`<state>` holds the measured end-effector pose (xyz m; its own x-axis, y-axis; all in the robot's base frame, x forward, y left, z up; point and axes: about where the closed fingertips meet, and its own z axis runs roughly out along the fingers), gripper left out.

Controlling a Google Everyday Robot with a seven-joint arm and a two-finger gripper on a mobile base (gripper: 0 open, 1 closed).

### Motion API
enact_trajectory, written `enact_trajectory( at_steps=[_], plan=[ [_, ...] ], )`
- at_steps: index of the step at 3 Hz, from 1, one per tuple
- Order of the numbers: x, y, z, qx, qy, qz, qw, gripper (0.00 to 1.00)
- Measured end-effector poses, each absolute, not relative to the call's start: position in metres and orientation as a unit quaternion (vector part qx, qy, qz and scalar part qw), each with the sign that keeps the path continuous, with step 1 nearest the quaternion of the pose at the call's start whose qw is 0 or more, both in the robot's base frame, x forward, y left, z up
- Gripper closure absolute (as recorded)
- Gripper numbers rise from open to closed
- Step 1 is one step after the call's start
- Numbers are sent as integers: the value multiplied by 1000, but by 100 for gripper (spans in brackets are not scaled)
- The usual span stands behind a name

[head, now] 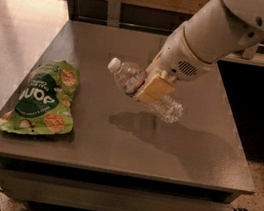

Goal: Knock water bottle over

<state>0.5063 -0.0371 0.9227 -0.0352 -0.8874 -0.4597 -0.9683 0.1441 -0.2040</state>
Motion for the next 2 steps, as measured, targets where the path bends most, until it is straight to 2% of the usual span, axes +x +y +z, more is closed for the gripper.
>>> enact_trajectory(
  at_steps=[1, 2],
  plan=[
    [520, -50, 889, -659, 728, 18, 189, 100],
    [530, -57, 839, -662, 738, 6, 135, 100]
  ],
)
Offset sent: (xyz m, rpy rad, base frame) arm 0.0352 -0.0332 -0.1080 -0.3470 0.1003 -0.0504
